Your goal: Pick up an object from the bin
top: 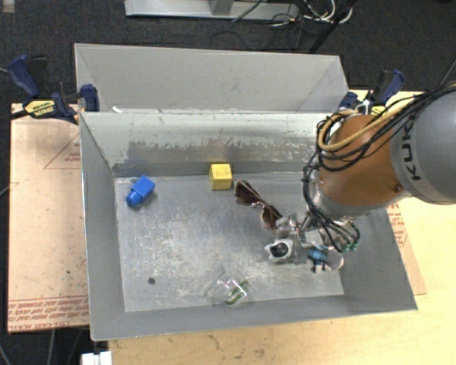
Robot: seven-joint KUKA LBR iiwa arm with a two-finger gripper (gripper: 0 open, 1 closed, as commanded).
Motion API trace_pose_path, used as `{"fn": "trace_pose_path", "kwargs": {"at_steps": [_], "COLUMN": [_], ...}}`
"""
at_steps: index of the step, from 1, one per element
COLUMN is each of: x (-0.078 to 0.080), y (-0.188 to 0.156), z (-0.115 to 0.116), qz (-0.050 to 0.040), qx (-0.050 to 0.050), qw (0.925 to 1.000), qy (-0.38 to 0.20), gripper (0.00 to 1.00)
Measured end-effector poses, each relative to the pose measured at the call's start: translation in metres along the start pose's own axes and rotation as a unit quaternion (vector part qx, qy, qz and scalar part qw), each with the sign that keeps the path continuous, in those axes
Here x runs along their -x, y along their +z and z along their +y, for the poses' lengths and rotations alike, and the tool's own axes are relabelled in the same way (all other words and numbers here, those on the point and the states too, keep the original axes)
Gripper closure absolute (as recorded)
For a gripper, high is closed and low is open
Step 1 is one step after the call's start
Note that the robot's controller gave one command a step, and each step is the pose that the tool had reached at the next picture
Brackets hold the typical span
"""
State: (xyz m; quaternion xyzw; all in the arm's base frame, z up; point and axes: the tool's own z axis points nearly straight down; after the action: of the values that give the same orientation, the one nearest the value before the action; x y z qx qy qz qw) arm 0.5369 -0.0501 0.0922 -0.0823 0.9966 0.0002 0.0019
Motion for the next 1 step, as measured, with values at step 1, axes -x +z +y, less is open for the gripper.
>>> {"fn": "trace_pose_path", "kwargs": {"at_steps": [1], "x": [-0.0004], "y": [-0.0049], "z": [0.0003], "qz": [0.0006], "qx": [0.000], "qw": [1.0000], "qy": [0.000], "gripper": [1.00]}}
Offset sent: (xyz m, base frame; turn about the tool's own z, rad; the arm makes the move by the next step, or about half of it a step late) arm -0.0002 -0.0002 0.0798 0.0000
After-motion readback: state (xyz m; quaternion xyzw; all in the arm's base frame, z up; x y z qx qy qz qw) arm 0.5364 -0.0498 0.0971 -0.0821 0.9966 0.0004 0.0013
